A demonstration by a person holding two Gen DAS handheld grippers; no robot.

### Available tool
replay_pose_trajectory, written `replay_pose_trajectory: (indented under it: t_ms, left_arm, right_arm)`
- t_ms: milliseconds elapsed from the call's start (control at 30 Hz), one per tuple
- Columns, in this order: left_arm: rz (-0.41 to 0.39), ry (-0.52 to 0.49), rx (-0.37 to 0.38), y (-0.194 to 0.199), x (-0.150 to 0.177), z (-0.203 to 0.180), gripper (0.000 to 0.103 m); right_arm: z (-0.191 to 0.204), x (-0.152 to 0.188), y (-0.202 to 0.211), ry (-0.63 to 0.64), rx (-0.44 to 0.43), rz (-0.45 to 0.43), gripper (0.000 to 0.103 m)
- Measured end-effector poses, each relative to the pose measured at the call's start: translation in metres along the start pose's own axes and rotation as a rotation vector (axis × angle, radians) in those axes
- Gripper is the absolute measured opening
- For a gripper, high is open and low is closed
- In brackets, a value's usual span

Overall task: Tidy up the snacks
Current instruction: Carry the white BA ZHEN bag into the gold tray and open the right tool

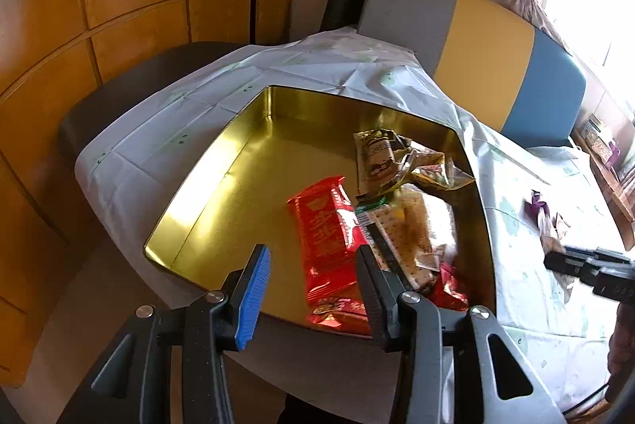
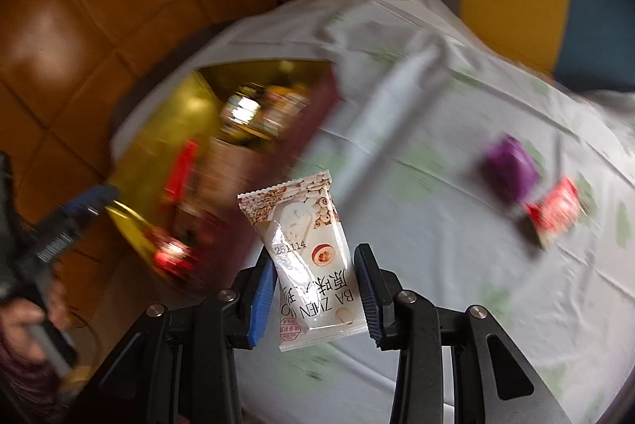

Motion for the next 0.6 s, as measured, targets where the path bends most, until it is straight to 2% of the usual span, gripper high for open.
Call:
replay_pose_trajectory:
  t_ms: [167, 400, 533, 600]
  left_arm:
    - [-0.005, 0.006, -0.010, 0.002, 0.001, 0.008, 0.045]
    - [-0.006, 0.026, -0.023, 0.003, 0.001, 0.020, 0.045]
    - [-0.010, 0.032, -0.030, 0.003, 0.001, 0.025, 0.045]
    - [-0.009, 0.037, -0.031, 0.002, 0.001, 0.029, 0.045]
  right_arm:
    - [0.053, -0.031, -0.018, 0.051, -0.065, -0.019, 0.039]
    - [0.091, -0.073, -0.058, 0.023, -0.094, -0.036, 0.040]
    - [0.099, -0.083, -0.080, 0.006, -0.079, -0.026, 0.040]
    - [0.097, -0.081, -0.097, 0.006, -0.031, -0.003, 0.041]
Point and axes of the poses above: each gripper's, at about its wrist camera, not at the fingertips, and y roughly against the way its jaws point, z to its left, x to its underside, the point moved 7 cm from there along -y, roughly the way its jaws point, and after that the axes turned 6 degrees about -z, right-handed, at the moved point
